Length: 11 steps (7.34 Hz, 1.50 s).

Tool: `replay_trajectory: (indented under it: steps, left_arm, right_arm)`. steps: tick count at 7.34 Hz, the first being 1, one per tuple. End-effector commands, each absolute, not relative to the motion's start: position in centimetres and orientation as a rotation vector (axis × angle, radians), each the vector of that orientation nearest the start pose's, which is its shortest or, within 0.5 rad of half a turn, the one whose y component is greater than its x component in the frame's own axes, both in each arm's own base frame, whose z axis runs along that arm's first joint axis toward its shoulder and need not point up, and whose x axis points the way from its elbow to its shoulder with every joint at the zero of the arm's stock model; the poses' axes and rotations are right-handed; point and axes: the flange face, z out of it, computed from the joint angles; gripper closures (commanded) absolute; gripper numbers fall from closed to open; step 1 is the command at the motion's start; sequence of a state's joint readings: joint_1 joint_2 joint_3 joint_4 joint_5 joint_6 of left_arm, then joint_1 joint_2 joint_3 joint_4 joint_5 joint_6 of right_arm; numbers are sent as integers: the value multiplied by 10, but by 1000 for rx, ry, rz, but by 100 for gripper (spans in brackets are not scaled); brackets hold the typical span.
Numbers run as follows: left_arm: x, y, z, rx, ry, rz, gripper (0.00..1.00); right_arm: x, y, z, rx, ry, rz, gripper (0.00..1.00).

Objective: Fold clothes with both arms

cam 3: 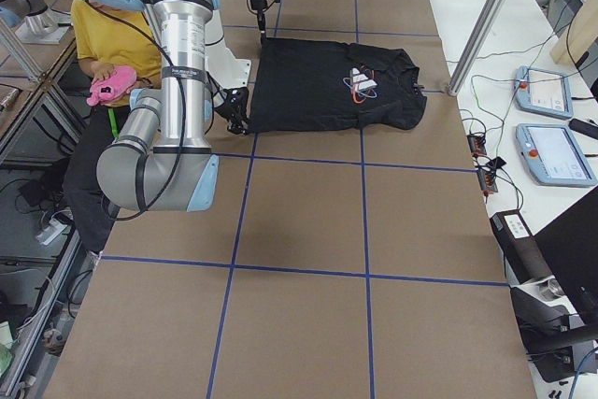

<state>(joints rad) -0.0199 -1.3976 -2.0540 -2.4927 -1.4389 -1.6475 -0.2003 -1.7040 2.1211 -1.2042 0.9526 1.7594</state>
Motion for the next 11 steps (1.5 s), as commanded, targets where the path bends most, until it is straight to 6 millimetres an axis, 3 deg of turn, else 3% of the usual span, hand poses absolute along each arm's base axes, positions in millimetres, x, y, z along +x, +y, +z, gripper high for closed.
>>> replay_trajectory:
  steps: [1,5,10,11]
  left_arm:
    - [423,-155,401,80,1232,-165,100]
    - [423,-155,401,80,1232,-165,100]
    - [423,-155,401,81,1232,-166,100]
    - [423,-155,401,80,1234,-165,100]
  right_arm:
    - [-473,-111,412,437,-853,250,47]
    - [-463,-120,418,451,-832,252,52]
    - [-465,-113,418,447,-836,239,52]
    - [-465,-113,417,446,-839,241,62]
